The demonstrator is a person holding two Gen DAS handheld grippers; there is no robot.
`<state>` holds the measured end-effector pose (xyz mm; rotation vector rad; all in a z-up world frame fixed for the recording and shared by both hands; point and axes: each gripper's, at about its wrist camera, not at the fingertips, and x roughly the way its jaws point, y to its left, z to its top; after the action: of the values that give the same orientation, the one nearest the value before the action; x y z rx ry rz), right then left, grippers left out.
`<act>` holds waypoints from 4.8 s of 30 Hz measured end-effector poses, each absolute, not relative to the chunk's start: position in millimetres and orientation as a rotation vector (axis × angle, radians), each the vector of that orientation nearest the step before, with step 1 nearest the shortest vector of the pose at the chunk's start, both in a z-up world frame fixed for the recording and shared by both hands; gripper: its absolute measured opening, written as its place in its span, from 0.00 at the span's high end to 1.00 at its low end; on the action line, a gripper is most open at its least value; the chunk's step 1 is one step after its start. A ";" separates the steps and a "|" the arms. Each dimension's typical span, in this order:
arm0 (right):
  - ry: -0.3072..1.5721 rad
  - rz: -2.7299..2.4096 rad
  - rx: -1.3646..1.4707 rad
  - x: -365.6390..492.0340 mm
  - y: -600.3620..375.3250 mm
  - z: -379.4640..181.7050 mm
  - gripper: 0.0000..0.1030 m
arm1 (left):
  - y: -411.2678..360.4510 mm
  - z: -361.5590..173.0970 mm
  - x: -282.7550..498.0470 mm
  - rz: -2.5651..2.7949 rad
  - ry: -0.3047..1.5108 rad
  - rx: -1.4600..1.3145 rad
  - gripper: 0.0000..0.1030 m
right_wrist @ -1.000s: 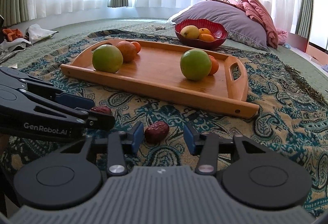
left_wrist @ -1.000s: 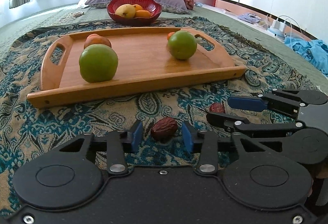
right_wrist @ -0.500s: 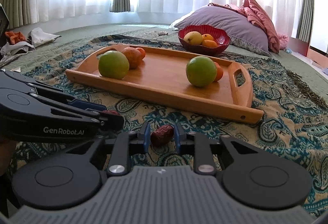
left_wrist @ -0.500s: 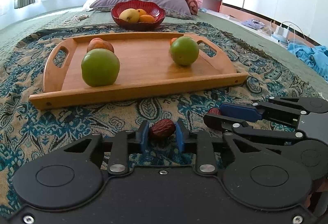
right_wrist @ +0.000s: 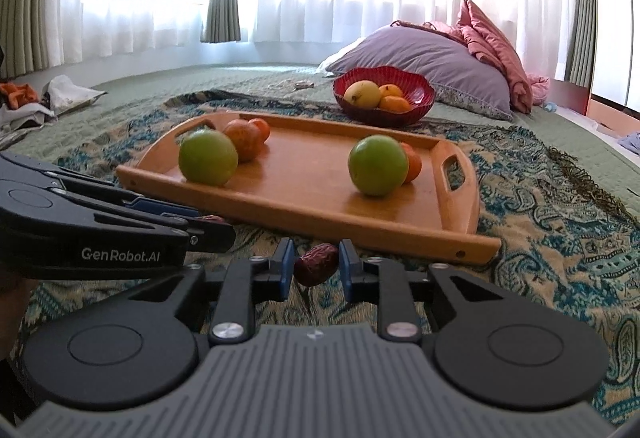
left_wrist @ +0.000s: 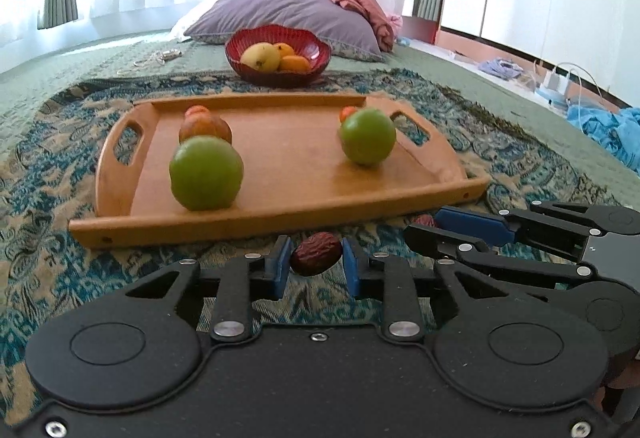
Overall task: Organize fruits
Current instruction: 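Carry both held dates over the wooden tray, then open both tools to drop the dates onto the tray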
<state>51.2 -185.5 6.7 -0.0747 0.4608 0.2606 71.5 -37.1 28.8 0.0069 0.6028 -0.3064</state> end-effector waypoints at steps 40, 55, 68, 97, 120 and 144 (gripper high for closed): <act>0.655 0.210 0.180 251.9 -197.8 46.6 0.73 | -22.8 52.4 274.2 -0.189 0.700 -0.099 0.75; 0.768 0.188 0.150 281.2 -194.9 31.9 0.72 | -31.1 36.1 292.5 -0.183 0.740 -0.066 0.74; 0.781 0.178 0.146 287.9 -196.7 29.6 0.72 | -35.4 33.3 304.7 -0.190 0.756 -0.054 0.74; 0.809 0.165 0.132 296.1 -195.6 23.0 0.71 | -42.5 29.9 317.8 -0.183 0.794 -0.010 0.74; 0.756 0.176 0.155 282.2 -203.0 38.2 0.60 | -39.7 43.0 299.6 -0.203 0.734 -0.004 0.45; 0.528 0.206 0.004 189.7 -210.3 72.1 0.22 | -33.6 71.5 185.5 -0.186 0.583 0.124 0.10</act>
<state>189.7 -210.3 72.1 0.0038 0.5284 0.2056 185.5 -33.6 71.5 0.1235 0.5835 -0.1856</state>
